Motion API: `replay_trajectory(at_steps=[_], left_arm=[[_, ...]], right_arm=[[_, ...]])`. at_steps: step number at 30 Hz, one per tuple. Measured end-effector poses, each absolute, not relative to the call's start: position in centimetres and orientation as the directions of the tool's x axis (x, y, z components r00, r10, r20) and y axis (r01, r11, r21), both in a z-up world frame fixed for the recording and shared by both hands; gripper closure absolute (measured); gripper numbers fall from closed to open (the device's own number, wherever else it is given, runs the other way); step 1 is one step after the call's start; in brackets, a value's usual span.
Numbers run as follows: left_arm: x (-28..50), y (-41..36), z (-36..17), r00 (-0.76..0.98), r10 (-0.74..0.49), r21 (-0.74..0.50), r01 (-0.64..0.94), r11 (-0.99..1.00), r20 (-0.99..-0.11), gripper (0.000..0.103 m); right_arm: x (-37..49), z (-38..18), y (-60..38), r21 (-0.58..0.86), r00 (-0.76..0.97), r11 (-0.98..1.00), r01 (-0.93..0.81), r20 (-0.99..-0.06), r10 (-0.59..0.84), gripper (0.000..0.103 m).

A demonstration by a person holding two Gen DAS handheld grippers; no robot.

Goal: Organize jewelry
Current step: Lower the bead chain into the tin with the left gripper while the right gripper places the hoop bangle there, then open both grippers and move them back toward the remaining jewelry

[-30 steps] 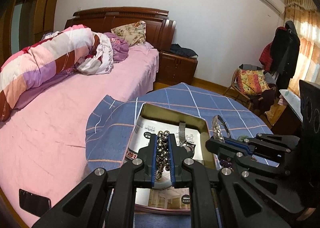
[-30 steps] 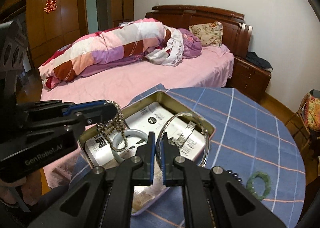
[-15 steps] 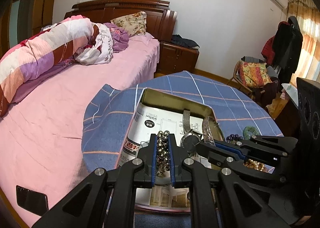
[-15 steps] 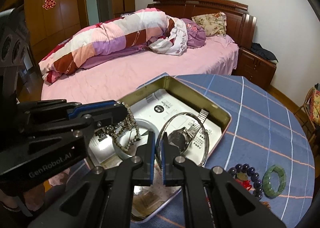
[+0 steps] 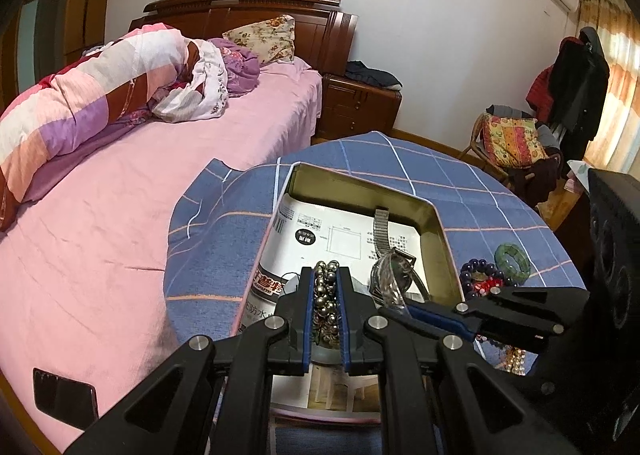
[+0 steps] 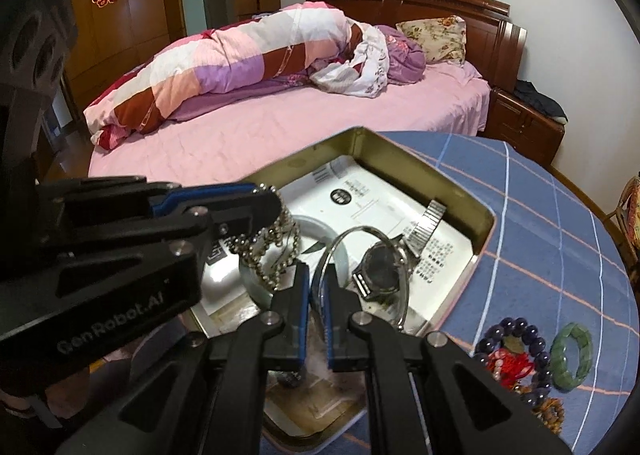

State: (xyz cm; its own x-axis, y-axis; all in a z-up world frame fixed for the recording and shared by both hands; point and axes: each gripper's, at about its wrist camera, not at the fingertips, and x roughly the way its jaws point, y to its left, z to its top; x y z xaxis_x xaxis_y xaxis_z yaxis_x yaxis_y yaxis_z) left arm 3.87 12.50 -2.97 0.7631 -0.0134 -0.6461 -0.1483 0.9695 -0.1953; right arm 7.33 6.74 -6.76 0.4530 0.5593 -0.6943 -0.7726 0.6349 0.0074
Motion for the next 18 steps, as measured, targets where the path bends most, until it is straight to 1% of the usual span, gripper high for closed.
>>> replay_trajectory(at_steps=[3, 4, 5, 6, 7, 8, 9, 11, 12, 15, 17, 18], left_arm=[[3.9, 12.4, -3.1, 0.759, -0.016, -0.200, -0.152, 0.968, -0.651, 0.093], [3.9, 12.4, -3.2, 0.758, -0.019, -0.201, -0.149, 0.968, -0.652, 0.093], [3.9, 12.3, -3.2, 0.757, -0.018, -0.200, -0.149, 0.968, -0.653, 0.092], [3.9, 12.2, -3.2, 0.755, -0.016, -0.200, -0.154, 0.968, -0.656, 0.091], [3.8, 12.2, -3.2, 0.755, -0.017, -0.201, -0.153, 0.967, -0.656, 0.087], [3.7, 12.1, -3.2, 0.757, -0.021, -0.204, -0.148, 0.968, -0.653, 0.078], [3.6, 12.0, -3.1, 0.760, -0.021, -0.203, -0.147, 0.968, -0.650, 0.071], [3.4, 11.9, -3.0, 0.766, -0.007, -0.199, -0.159, 0.967, -0.643, 0.034], [3.1, 12.0, -2.8, 0.776, 0.006, -0.198, -0.169, 0.965, -0.631, 0.031], [2.9, 12.0, -2.5, 0.780, -0.010, -0.213, -0.159, 0.964, -0.626, 0.030], [2.9, 12.0, -2.5, 0.779, 0.003, -0.206, -0.170, 0.964, -0.627, 0.030], [2.8, 12.0, -2.5, 0.778, 0.005, -0.207, -0.173, 0.963, -0.628, 0.030]], right_arm=[[7.3, -6.9, 6.6, 0.006, 0.455, 0.638, -0.770, -0.695, 0.556, 0.091], [7.3, -6.8, 6.5, 0.009, 0.455, 0.638, -0.770, -0.693, 0.559, 0.087], [7.3, -6.7, 6.4, 0.009, 0.461, 0.643, -0.766, -0.689, 0.559, 0.074], [7.4, -6.6, 6.3, 0.013, 0.462, 0.644, -0.765, -0.686, 0.563, 0.064], [7.3, -6.5, 6.1, 0.020, 0.462, 0.644, -0.764, -0.681, 0.568, 0.047], [7.2, -6.3, 5.8, 0.023, 0.471, 0.651, -0.759, -0.672, 0.572, 0.038], [7.2, -6.2, 5.7, 0.023, 0.476, 0.655, -0.755, -0.667, 0.573, 0.038], [7.1, -6.0, 5.4, 0.025, 0.478, 0.658, -0.753, -0.666, 0.572, 0.038], [7.0, -5.9, 5.1, 0.026, 0.481, 0.662, -0.749, -0.665, 0.571, 0.038], [6.8, -5.7, 4.1, 0.026, 0.489, 0.670, -0.741, -0.664, 0.566, 0.037], [6.6, -5.4, 3.2, 0.025, 0.500, 0.680, -0.733, -0.658, 0.563, 0.030], [6.5, -5.2, 2.5, 0.024, 0.511, 0.689, -0.724, -0.653, 0.559, 0.029]])
